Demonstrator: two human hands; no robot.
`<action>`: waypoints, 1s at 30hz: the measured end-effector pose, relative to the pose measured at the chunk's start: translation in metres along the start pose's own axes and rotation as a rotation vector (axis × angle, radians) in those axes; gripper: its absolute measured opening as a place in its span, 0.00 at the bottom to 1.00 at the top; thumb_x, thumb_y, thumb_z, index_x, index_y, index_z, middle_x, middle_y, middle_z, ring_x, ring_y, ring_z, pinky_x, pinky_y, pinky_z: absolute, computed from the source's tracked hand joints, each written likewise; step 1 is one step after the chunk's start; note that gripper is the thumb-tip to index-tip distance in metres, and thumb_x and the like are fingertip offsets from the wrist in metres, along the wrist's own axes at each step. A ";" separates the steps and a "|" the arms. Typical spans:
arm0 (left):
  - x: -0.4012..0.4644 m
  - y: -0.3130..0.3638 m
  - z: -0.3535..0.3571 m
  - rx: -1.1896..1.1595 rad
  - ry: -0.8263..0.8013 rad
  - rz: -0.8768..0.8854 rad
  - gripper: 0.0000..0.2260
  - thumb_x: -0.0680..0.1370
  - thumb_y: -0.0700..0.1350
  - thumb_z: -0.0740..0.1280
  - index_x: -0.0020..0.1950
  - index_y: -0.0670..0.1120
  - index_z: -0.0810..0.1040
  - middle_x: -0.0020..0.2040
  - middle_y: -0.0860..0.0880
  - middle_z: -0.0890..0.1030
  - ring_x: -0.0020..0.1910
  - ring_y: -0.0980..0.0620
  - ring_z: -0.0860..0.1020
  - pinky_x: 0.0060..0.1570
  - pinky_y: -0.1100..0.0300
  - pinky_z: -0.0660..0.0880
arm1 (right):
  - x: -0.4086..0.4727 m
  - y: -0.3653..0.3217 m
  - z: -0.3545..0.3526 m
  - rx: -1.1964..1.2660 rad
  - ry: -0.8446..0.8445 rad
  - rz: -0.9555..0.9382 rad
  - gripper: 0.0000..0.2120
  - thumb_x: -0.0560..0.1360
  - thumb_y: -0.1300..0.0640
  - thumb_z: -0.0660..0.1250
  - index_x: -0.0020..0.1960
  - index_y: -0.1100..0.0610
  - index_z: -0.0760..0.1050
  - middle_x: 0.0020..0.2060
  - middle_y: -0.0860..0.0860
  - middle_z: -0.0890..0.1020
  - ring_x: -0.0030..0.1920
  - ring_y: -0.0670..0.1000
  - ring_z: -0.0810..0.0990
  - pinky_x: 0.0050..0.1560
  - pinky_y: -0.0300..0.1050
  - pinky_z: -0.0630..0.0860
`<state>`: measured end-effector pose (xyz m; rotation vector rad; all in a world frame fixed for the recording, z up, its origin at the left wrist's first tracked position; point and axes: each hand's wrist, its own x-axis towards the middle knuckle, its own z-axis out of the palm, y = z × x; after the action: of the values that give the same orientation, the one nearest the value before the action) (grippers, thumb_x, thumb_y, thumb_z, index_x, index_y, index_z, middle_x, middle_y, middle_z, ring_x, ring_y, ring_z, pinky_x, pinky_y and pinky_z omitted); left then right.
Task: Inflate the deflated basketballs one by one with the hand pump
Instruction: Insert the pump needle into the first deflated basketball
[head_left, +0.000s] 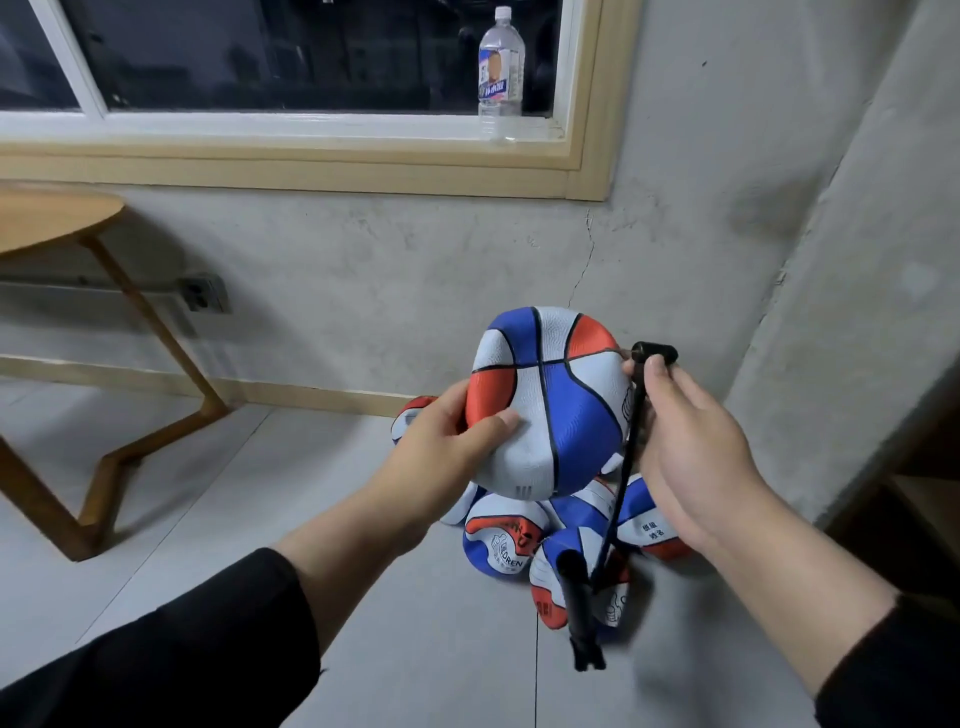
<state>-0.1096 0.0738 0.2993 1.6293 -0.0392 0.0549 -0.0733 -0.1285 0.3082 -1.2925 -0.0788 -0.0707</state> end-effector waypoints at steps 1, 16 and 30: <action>-0.001 0.000 0.003 0.007 0.063 0.002 0.10 0.82 0.45 0.69 0.63 0.54 0.81 0.55 0.54 0.87 0.55 0.54 0.85 0.53 0.58 0.80 | 0.000 -0.001 0.000 -0.005 -0.017 0.003 0.15 0.86 0.49 0.57 0.50 0.52 0.81 0.50 0.51 0.87 0.53 0.50 0.84 0.56 0.51 0.79; -0.002 0.004 0.003 -0.100 0.136 0.085 0.29 0.72 0.62 0.74 0.69 0.67 0.67 0.66 0.56 0.79 0.65 0.55 0.80 0.65 0.47 0.79 | -0.001 -0.003 0.000 -0.023 -0.001 0.031 0.14 0.86 0.49 0.57 0.56 0.52 0.80 0.58 0.52 0.86 0.59 0.53 0.83 0.51 0.50 0.79; 0.002 0.003 0.000 0.564 0.115 0.343 0.46 0.66 0.54 0.83 0.79 0.60 0.62 0.71 0.55 0.69 0.67 0.62 0.68 0.69 0.51 0.71 | -0.005 -0.013 0.007 -0.062 -0.008 0.016 0.14 0.84 0.45 0.61 0.51 0.50 0.82 0.53 0.50 0.87 0.58 0.51 0.84 0.66 0.59 0.77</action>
<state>-0.1081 0.0738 0.3021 2.1635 -0.2312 0.4574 -0.0800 -0.1251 0.3220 -1.3548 -0.0734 -0.0548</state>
